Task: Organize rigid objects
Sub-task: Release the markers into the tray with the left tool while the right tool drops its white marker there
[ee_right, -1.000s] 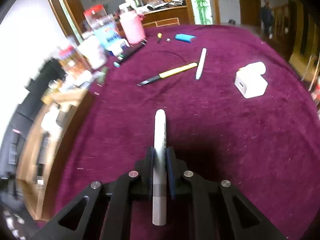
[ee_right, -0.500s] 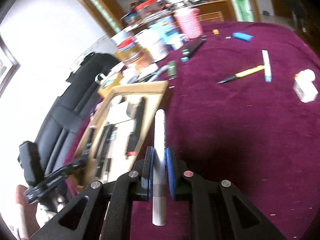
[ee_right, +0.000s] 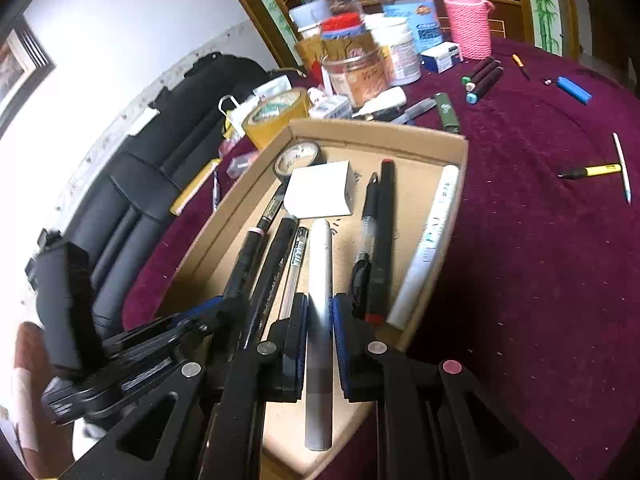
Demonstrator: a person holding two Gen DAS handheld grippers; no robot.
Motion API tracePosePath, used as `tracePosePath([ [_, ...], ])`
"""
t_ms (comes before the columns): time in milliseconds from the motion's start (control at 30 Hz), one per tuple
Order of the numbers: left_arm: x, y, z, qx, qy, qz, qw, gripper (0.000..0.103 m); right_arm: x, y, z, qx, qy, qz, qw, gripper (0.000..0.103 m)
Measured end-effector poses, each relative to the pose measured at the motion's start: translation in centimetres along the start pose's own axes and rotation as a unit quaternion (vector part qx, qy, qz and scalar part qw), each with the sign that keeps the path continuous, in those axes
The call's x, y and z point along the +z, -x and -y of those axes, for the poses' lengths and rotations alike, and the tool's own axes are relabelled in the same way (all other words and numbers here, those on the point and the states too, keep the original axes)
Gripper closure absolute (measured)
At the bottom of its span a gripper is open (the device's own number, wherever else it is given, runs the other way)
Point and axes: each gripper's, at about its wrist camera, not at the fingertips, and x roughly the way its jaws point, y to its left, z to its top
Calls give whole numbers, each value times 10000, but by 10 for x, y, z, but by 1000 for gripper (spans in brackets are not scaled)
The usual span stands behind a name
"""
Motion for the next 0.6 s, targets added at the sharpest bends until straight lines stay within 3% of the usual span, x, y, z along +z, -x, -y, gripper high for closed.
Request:
tracePosePath([
  [33, 0, 3, -1, -30, 31, 43, 10000, 56, 0, -5, -3, -48, 36, -36, 10000, 89],
  [233, -3, 26, -3, -287, 80, 268, 9992, 47, -1, -24, -12, -258, 206, -138, 9994, 89],
  [467, -5, 45, -2, -344, 100, 479, 9982, 39, 1, -33, -17, -463, 336, -148, 9983, 88],
  [533, -5, 48, -4, -328, 130, 523, 9980, 37, 1, -34, -15, -385, 238, -170, 9988, 85],
  [600, -5, 49, -5, -315, 158, 528, 9980, 36, 0, -33, -11, -282, 86, -169, 9994, 72],
])
